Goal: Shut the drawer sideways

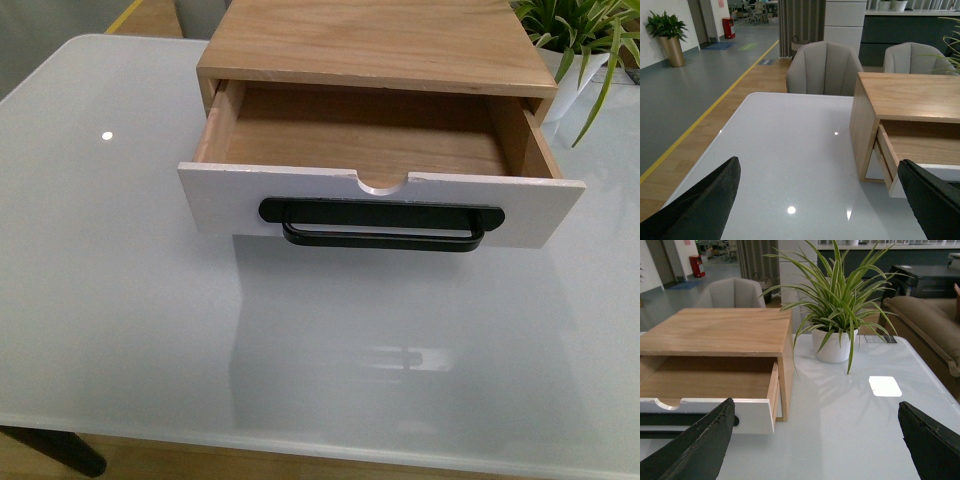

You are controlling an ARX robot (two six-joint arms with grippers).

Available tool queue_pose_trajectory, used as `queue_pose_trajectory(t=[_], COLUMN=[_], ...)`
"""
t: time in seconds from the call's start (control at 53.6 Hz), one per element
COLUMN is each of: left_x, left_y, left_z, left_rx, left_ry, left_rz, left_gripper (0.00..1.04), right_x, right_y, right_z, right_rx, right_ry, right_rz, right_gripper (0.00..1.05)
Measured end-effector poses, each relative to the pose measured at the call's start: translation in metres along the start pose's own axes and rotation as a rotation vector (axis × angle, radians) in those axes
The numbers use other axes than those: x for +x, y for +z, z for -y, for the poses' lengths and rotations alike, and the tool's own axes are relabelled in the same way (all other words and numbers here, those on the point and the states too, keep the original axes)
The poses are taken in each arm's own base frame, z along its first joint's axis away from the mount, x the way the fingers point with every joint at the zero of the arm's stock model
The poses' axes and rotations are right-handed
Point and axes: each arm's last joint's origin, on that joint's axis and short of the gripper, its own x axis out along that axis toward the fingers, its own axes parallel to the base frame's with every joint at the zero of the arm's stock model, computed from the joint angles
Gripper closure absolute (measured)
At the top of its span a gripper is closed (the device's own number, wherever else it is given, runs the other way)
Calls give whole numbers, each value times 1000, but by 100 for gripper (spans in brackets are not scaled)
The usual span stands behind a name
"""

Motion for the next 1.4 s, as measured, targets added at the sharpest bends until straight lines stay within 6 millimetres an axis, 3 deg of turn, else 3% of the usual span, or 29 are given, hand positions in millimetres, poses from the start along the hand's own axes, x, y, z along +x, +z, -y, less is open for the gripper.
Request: queue_pose_trajectory(t=[0.859, 0.952, 1.102, 1.214, 1.27, 1.4], left_x=[0, 3, 30, 70, 93, 123], left_y=[0, -2, 1, 3, -5, -23], left_z=[0, 4, 9, 13, 16, 25], left_rx=[0, -35, 8, 69, 103, 168], left_ry=[-1, -130, -240, -357, -450, -616], left_rz=[0, -356, -400, -370, -378, -427], left_gripper=[9, 9, 9, 9, 9, 9], right_x=[0, 4, 28, 52, 65, 87], right_y=[0, -4, 2, 5, -2, -12], right_z=[0, 1, 10, 14, 13, 5], right_rx=[0, -83, -303, -483, -579, -716], right_ry=[0, 106, 193, 299, 374, 511], right_rz=[0, -241, -281, -294, -327, -372], right_gripper=[9, 9, 9, 9, 9, 9])
